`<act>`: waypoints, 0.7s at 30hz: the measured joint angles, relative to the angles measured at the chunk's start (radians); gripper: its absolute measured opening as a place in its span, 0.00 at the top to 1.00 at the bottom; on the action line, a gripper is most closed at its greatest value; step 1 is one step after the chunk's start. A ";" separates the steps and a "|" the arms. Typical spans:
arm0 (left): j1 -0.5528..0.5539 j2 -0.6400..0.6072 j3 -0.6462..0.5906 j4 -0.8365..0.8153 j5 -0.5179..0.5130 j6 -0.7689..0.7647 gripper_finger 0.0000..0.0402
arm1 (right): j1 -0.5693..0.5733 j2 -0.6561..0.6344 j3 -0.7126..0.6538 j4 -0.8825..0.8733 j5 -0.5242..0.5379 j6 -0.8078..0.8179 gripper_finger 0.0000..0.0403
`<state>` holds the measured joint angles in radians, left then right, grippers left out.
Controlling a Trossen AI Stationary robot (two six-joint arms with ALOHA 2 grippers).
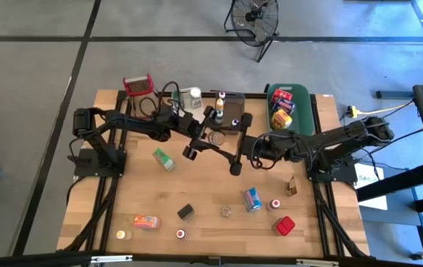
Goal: Pick & Place Kitchen Items
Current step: Put the transparent seasoning into the white bin
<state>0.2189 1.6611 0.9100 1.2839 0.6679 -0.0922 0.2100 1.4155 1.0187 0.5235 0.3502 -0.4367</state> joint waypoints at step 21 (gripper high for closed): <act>-0.002 -0.003 0.000 -0.010 0.017 -0.002 0.53 | -0.001 0.004 0.000 0.017 -0.021 -0.009 0.53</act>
<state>0.2169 1.6585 0.9096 1.2739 0.6849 -0.0938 0.2092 1.4193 1.0187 0.5410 0.3290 -0.4461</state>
